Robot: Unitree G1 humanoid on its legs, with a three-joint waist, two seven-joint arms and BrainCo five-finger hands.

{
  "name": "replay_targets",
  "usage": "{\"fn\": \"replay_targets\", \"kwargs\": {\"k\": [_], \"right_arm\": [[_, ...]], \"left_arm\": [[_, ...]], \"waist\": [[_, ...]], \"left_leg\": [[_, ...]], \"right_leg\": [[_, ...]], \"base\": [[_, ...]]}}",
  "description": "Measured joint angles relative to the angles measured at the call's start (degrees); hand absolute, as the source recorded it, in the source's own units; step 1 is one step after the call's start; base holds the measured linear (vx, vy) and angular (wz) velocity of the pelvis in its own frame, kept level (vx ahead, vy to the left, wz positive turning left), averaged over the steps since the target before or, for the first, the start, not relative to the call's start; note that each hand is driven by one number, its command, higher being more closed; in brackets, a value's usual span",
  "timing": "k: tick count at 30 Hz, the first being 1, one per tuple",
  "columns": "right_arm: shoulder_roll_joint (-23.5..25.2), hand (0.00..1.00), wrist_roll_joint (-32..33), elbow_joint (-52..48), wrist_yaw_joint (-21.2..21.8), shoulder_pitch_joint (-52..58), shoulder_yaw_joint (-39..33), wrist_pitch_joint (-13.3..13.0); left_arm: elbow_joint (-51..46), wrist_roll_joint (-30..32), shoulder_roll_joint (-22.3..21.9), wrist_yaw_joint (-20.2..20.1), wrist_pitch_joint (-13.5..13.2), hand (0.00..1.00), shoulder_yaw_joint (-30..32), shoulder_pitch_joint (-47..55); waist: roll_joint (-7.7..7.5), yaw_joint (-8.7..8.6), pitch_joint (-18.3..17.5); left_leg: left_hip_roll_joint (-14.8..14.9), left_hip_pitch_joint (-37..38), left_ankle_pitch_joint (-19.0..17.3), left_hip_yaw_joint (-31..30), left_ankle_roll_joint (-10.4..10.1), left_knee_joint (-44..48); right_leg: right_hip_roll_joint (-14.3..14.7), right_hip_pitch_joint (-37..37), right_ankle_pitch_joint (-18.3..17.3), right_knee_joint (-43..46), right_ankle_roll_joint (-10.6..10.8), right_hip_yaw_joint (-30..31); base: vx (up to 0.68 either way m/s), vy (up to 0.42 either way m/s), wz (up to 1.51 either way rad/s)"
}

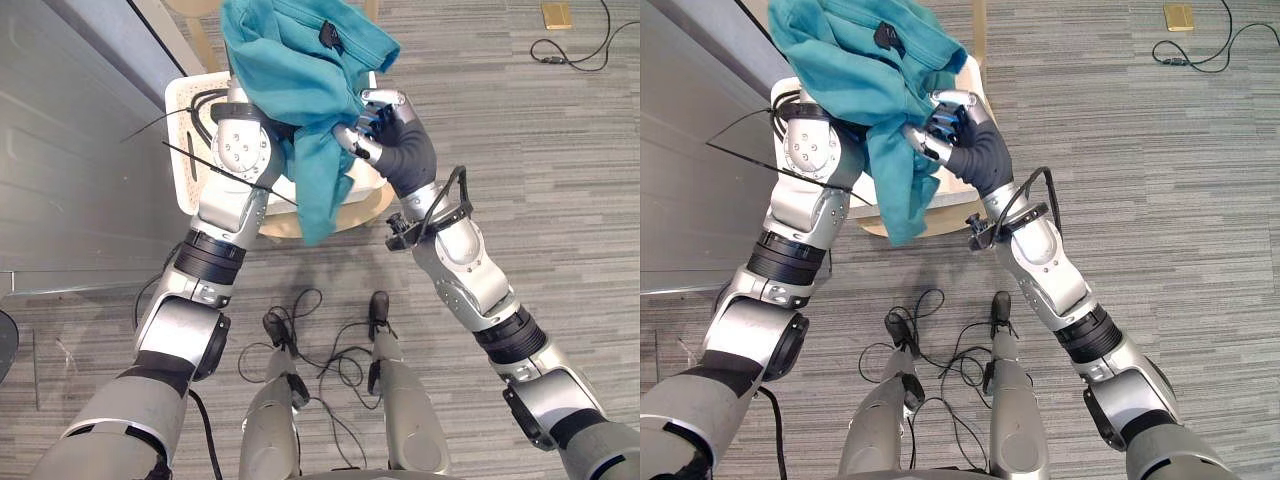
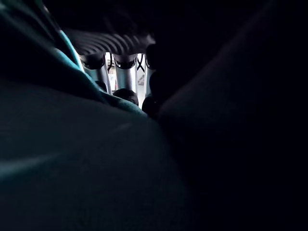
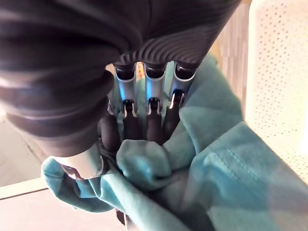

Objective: Pick up the laundry basket with both hands and put the clothes into the washing machine.

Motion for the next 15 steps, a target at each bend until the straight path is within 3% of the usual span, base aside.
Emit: {"fn": "replay_targets", "kwargs": {"k": [8, 15], "right_arm": [[0.3, 0.0, -1.6, 0.1, 0.1, 4.3, -4.6, 0.9], [0.3, 0.0, -2.2, -0.3, -1.0, 9.8, -16.4, 1.4]], "left_arm": [[-1.8, 0.6, -1.8, 1.1, -0.6, 1.0, 2.9, 4.1], [-4.1, 0.7, -2.2, 0.9, -0.6, 1.0, 8.4, 12.4]], "waist": [[-0.01, -0.09, 0.0], [-0.1, -0.32, -0.4]], "left_leg": [[-0.1, 1.3, 0.0, 0.0, 0.0, -0.4], [-0.1, 2.6, -0.1, 0.1, -0.1, -0.1]], "right_leg": [[-0.1, 1.3, -0.5, -0.1, 0.6, 0.0], [-0.1, 2.5, -0.3, -0.2, 0.4, 0.0]], "base": [[0.0, 0.004, 0.0], [0.0, 0.0, 0.0]]}}
